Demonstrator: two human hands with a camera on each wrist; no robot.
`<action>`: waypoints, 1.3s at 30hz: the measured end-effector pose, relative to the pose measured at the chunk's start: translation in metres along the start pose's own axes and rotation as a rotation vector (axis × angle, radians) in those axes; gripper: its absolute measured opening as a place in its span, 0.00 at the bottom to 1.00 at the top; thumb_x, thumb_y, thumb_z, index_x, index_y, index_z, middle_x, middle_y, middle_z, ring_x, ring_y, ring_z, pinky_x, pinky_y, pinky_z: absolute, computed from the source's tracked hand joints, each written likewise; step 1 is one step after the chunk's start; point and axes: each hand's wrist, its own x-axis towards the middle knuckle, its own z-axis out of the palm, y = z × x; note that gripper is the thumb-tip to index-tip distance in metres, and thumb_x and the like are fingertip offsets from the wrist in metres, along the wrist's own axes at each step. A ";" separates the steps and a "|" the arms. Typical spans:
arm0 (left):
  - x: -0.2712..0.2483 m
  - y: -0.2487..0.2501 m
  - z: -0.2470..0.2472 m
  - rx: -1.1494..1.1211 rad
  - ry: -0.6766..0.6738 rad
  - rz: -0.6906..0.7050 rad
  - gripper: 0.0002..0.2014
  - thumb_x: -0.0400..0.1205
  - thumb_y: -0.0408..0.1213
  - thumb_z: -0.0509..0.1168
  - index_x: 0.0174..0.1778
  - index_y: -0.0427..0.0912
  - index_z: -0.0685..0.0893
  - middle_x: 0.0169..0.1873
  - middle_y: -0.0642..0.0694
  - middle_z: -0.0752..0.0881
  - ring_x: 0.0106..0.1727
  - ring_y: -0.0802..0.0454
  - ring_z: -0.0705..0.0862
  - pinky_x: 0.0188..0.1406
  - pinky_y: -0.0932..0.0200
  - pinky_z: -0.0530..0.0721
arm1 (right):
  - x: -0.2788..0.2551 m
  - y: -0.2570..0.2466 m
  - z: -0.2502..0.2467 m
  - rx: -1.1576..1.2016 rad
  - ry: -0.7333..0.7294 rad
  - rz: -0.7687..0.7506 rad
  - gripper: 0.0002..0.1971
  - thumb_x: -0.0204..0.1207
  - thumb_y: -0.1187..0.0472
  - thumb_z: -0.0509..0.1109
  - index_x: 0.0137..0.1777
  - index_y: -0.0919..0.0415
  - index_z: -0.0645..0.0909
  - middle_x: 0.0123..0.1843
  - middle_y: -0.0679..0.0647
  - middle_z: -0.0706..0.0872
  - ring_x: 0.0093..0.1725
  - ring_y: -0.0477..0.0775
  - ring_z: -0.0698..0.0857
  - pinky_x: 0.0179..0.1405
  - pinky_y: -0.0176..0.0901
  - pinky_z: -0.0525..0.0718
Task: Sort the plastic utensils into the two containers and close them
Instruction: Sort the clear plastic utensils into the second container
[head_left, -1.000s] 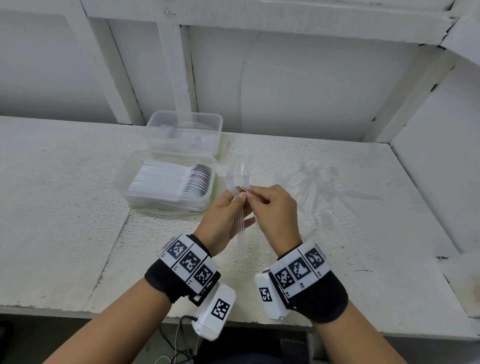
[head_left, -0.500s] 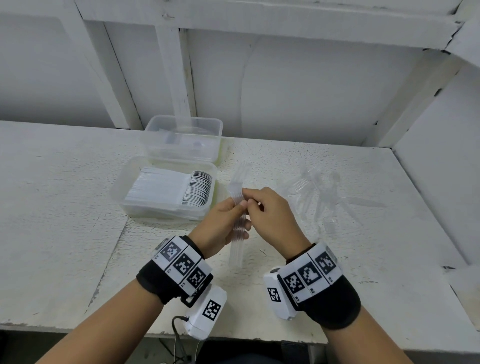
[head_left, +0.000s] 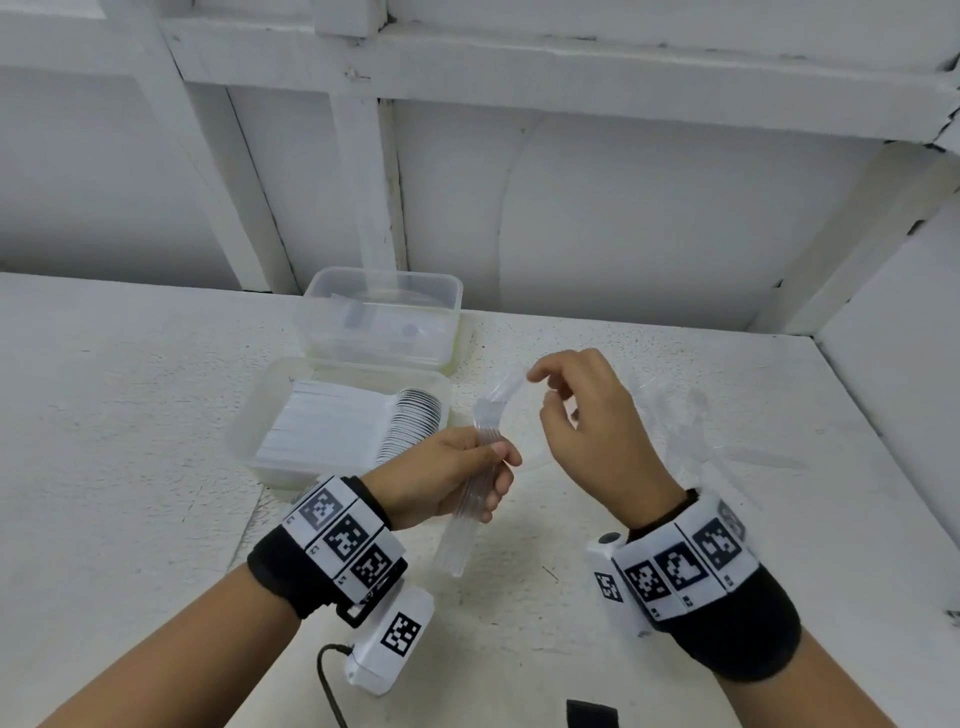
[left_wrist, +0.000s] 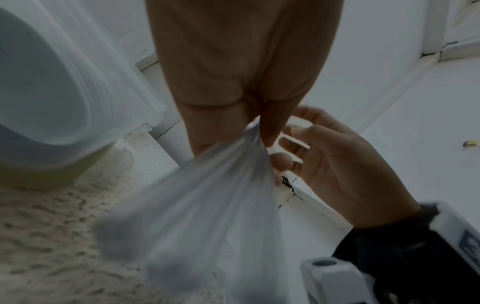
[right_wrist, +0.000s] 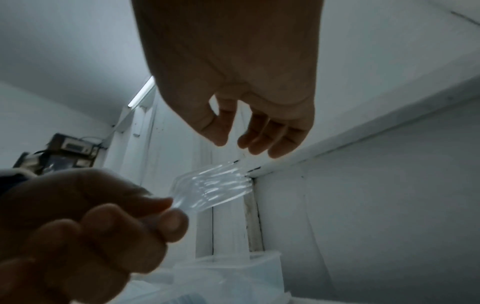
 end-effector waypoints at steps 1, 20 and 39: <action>0.001 0.001 -0.003 0.008 -0.011 -0.010 0.10 0.87 0.32 0.51 0.45 0.36 0.77 0.24 0.47 0.79 0.23 0.56 0.77 0.24 0.63 0.80 | 0.005 0.000 -0.001 -0.069 -0.003 -0.084 0.16 0.73 0.65 0.58 0.57 0.57 0.81 0.52 0.54 0.78 0.49 0.47 0.78 0.49 0.33 0.76; -0.007 0.082 -0.084 1.023 -0.007 -0.175 0.07 0.82 0.46 0.63 0.42 0.50 0.73 0.31 0.54 0.83 0.26 0.63 0.79 0.30 0.65 0.79 | 0.095 0.019 0.019 -0.343 -0.551 -0.476 0.12 0.85 0.59 0.55 0.63 0.60 0.75 0.51 0.54 0.79 0.41 0.53 0.79 0.38 0.42 0.77; 0.052 0.113 -0.238 0.741 0.777 -0.336 0.12 0.86 0.34 0.57 0.57 0.30 0.78 0.50 0.35 0.83 0.42 0.40 0.84 0.45 0.48 0.84 | 0.217 0.032 0.153 -0.487 -0.669 -0.046 0.15 0.81 0.68 0.56 0.66 0.64 0.72 0.60 0.58 0.83 0.55 0.60 0.83 0.56 0.53 0.82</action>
